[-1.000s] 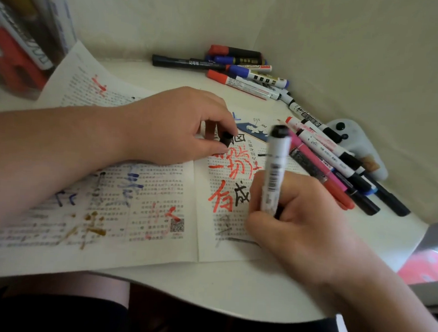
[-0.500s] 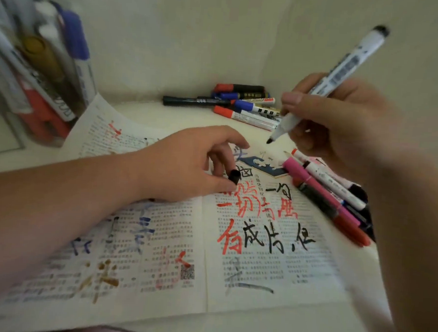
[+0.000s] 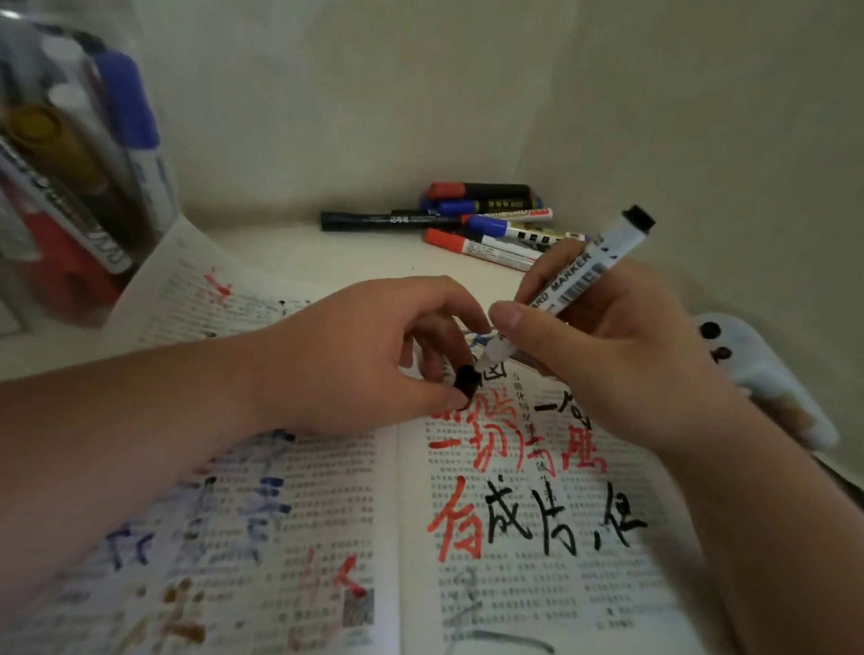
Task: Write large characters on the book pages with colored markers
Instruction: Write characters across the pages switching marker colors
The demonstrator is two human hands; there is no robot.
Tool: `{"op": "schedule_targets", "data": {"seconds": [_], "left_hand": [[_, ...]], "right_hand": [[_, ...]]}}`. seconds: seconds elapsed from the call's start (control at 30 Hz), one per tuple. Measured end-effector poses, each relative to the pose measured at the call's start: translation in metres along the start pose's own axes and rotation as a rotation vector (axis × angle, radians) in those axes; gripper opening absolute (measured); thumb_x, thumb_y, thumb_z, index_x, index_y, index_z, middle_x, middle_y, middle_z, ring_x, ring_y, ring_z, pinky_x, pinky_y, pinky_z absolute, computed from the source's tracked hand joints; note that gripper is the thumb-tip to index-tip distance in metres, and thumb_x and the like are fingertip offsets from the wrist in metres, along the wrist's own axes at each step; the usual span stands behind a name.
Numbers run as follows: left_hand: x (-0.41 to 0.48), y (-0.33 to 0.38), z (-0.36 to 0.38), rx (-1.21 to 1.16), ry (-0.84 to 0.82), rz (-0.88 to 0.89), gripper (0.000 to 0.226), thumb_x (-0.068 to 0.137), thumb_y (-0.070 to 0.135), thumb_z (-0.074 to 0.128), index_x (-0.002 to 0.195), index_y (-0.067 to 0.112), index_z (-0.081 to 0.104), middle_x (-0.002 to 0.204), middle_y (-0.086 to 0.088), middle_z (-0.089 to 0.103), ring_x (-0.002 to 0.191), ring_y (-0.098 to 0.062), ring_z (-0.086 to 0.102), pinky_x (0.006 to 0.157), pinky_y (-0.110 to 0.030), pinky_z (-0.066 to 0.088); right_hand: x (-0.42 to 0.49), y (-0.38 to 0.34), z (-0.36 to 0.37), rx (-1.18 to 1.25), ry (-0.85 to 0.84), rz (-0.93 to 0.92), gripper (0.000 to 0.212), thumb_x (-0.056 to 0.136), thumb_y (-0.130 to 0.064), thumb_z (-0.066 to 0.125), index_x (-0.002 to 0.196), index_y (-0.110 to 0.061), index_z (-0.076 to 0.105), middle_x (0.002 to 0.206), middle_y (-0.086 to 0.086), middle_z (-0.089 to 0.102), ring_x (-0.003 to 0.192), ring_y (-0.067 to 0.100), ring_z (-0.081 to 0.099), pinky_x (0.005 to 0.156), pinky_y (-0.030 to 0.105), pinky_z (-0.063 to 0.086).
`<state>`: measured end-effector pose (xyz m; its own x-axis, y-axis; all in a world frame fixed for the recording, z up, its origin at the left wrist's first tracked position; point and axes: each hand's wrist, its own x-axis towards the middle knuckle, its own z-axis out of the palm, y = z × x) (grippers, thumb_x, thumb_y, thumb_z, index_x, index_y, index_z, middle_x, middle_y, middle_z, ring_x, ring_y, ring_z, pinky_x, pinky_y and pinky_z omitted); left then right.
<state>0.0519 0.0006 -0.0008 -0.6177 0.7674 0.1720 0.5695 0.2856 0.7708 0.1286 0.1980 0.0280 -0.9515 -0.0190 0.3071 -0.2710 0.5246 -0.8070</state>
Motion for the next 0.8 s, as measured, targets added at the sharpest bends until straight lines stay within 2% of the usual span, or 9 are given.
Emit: {"op": "schedule_targets", "data": {"seconds": [0.1, 0.17, 0.27, 0.37, 0.43, 0.53, 0.6, 0.7, 0.8], "left_hand": [[-0.001, -0.001, 0.0, 0.035, 0.016, 0.029, 0.039, 0.075, 0.027, 0.086, 0.099, 0.045, 0.062, 0.094, 0.029, 0.069, 0.087, 0.002, 0.066, 0.072, -0.014, 0.049], [-0.001, 0.0, -0.001, 0.092, 0.024, 0.048, 0.03, 0.075, 0.029, 0.085, 0.092, 0.044, 0.065, 0.089, 0.027, 0.068, 0.082, 0.003, 0.065, 0.07, -0.014, 0.049], [0.001, -0.001, 0.0, 0.095, 0.031, 0.054, 0.019, 0.074, 0.039, 0.083, 0.085, 0.041, 0.068, 0.084, 0.021, 0.069, 0.078, -0.001, 0.066, 0.073, -0.029, 0.055], [0.001, -0.001, 0.001, 0.08, 0.025, 0.063, 0.017, 0.075, 0.042, 0.083, 0.089, 0.038, 0.073, 0.082, 0.019, 0.072, 0.077, -0.002, 0.067, 0.075, -0.036, 0.056], [0.001, -0.001, 0.001, 0.069, 0.018, 0.061, 0.016, 0.073, 0.044, 0.081, 0.087, 0.043, 0.072, 0.082, 0.025, 0.071, 0.075, 0.002, 0.066, 0.073, -0.028, 0.052], [0.003, 0.0, 0.0, 0.089, -0.007, 0.053, 0.014, 0.075, 0.046, 0.079, 0.084, 0.047, 0.069, 0.081, 0.029, 0.069, 0.074, 0.003, 0.064, 0.072, -0.026, 0.05], [0.003, 0.0, 0.0, 0.089, -0.013, 0.057, 0.014, 0.076, 0.045, 0.08, 0.082, 0.048, 0.068, 0.079, 0.027, 0.069, 0.072, 0.0, 0.064, 0.073, -0.028, 0.052], [0.002, 0.0, 0.0, 0.071, -0.016, 0.063, 0.016, 0.075, 0.045, 0.081, 0.084, 0.046, 0.069, 0.078, 0.028, 0.069, 0.071, -0.001, 0.064, 0.073, -0.029, 0.051], [0.001, -0.001, 0.001, 0.064, -0.012, 0.064, 0.015, 0.073, 0.045, 0.079, 0.084, 0.046, 0.069, 0.078, 0.026, 0.069, 0.069, -0.004, 0.064, 0.07, -0.028, 0.052]], "right_hand": [[0.001, -0.001, 0.004, -0.166, -0.053, -0.003, 0.019, 0.091, -0.033, 0.073, 0.08, -0.022, 0.063, 0.07, -0.008, 0.065, 0.063, 0.006, 0.059, 0.061, 0.028, 0.047], [0.002, -0.003, 0.01, -0.25, -0.108, 0.017, 0.014, 0.092, -0.034, 0.072, 0.084, -0.024, 0.067, 0.078, -0.009, 0.071, 0.072, 0.008, 0.067, 0.065, 0.034, 0.054], [0.003, -0.001, 0.014, -0.291, -0.125, 0.032, 0.023, 0.09, -0.041, 0.071, 0.097, -0.02, 0.072, 0.091, 0.0, 0.075, 0.086, 0.021, 0.071, 0.078, 0.048, 0.058], [0.003, 0.001, 0.013, -0.286, -0.071, -0.015, 0.036, 0.082, -0.051, 0.07, 0.1, -0.021, 0.071, 0.091, 0.0, 0.074, 0.084, 0.02, 0.071, 0.073, 0.045, 0.058], [0.002, -0.001, 0.011, -0.208, 0.043, -0.124, 0.032, 0.084, -0.042, 0.077, 0.106, -0.026, 0.061, 0.085, -0.001, 0.069, 0.075, 0.015, 0.066, 0.063, 0.034, 0.052], [0.001, -0.006, 0.01, -0.126, 0.248, -0.348, 0.051, 0.089, -0.02, 0.078, 0.125, -0.022, 0.042, 0.079, 0.01, 0.061, 0.066, 0.021, 0.061, 0.052, 0.033, 0.046], [0.001, -0.007, 0.012, -0.155, 0.274, -0.438, 0.047, 0.091, -0.013, 0.076, 0.125, -0.02, 0.044, 0.082, 0.012, 0.06, 0.068, 0.022, 0.061, 0.05, 0.034, 0.047], [0.0, -0.005, 0.015, -0.167, 0.238, -0.445, 0.037, 0.092, -0.008, 0.073, 0.121, -0.017, 0.053, 0.09, 0.012, 0.064, 0.075, 0.024, 0.064, 0.052, 0.038, 0.049], [-0.001, -0.005, 0.02, -0.097, 0.261, -0.463, 0.038, 0.089, -0.002, 0.071, 0.109, -0.026, 0.049, 0.091, -0.001, 0.061, 0.071, 0.017, 0.06, 0.056, 0.031, 0.05]]}}
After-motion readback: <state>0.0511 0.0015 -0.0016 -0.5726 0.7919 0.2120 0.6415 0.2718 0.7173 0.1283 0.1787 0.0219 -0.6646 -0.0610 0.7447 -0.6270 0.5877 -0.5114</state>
